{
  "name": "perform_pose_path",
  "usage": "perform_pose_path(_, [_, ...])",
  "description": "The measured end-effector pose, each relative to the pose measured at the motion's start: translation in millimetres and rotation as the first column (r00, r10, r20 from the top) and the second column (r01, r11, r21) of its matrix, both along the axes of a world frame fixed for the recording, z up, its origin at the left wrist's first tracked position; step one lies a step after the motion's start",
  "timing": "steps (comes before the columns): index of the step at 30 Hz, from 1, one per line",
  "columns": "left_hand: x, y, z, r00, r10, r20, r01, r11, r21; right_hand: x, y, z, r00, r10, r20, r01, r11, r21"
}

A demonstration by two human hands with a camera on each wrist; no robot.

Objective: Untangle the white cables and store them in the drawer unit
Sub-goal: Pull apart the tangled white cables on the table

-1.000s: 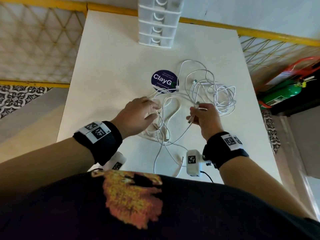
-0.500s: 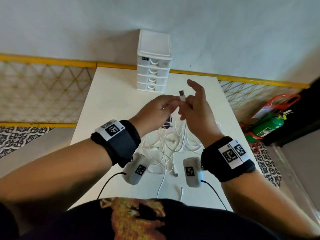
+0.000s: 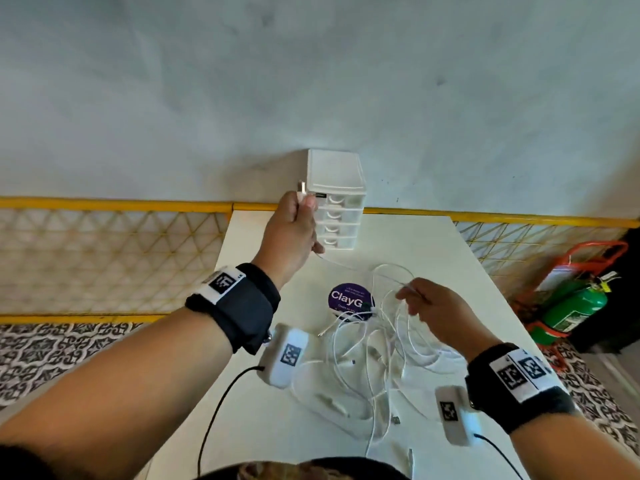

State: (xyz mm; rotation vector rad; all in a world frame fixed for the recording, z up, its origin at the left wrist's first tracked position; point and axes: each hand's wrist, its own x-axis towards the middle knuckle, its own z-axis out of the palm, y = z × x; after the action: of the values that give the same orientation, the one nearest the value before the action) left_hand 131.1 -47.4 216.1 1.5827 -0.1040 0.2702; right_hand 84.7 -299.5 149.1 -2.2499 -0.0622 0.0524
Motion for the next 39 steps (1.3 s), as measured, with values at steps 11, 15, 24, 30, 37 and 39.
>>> perform_pose_path(11, [10.8,99.4,-37.2,0.926,0.263,0.271,-0.377,0.682,0.626,-16.0,-105.7,-33.2,0.977,-0.211,-0.015,0.175,0.850,-0.497])
perform_pose_path(15, [6.7,116.8,-44.8,0.918,0.276,0.286,-0.395,0.556,0.732,-21.4,-127.6,-36.7,0.927,-0.376,0.011,0.282,0.677,-0.680])
perform_pose_path(24, [-9.1,89.5,-80.6,0.979,0.184,0.093,-0.183,0.572,0.800,-37.5,-121.5,-65.8,0.850,-0.183,-0.494,-0.188,0.770,-0.609])
perform_pose_path(30, [-19.5,43.6,-102.1,0.986,0.144,-0.082,-0.067,0.800,0.596,-3.8,-71.2,-70.2,0.987,-0.065,-0.148,-0.008,0.896,-0.444])
perform_pose_path(37, [-20.6,19.7,-113.2,0.948,0.159,-0.275,-0.015,0.887,0.462,86.2,-19.1,-91.3,0.981,0.166,0.103,-0.074,0.803,-0.591])
perform_pose_path(39, [-18.3,21.7,-116.7,0.931,0.142,-0.336,-0.006,0.927,0.374,111.9,-10.0,-102.9,0.971,0.237,0.013,-0.169,0.729,-0.663])
